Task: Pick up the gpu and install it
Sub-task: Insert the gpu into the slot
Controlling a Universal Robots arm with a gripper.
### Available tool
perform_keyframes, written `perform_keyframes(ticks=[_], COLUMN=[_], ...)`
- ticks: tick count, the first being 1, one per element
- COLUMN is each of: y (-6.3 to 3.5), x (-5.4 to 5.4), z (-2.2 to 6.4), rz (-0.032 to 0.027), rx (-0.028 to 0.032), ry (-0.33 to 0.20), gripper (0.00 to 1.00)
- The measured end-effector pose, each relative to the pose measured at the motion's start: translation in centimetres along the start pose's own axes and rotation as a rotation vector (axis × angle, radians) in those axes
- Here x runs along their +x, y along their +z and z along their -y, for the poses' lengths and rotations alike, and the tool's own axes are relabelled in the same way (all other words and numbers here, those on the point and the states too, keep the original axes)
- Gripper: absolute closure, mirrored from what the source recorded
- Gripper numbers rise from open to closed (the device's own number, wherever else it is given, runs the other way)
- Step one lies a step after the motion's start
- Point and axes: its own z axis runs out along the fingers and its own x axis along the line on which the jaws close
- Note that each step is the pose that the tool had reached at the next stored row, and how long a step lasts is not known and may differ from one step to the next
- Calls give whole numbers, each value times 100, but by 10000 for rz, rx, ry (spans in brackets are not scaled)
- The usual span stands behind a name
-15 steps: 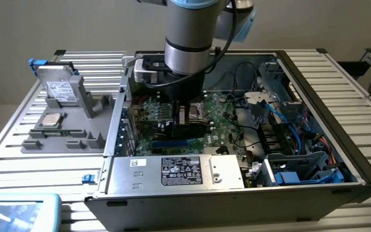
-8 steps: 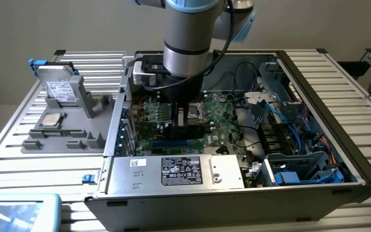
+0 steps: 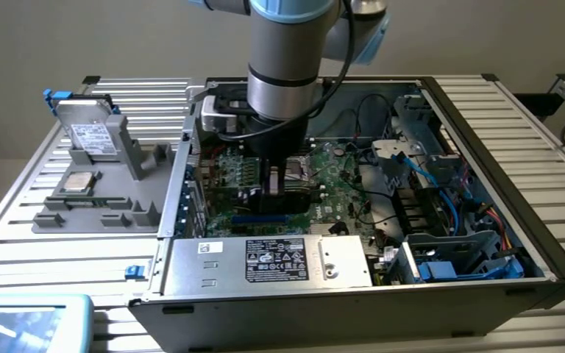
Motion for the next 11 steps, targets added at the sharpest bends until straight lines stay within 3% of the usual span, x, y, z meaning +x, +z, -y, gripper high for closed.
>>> perform_keyframes(ticks=[11], y=[31], x=[1], z=[-43], rz=[15], rx=[-3], ry=[101], gripper=[71])
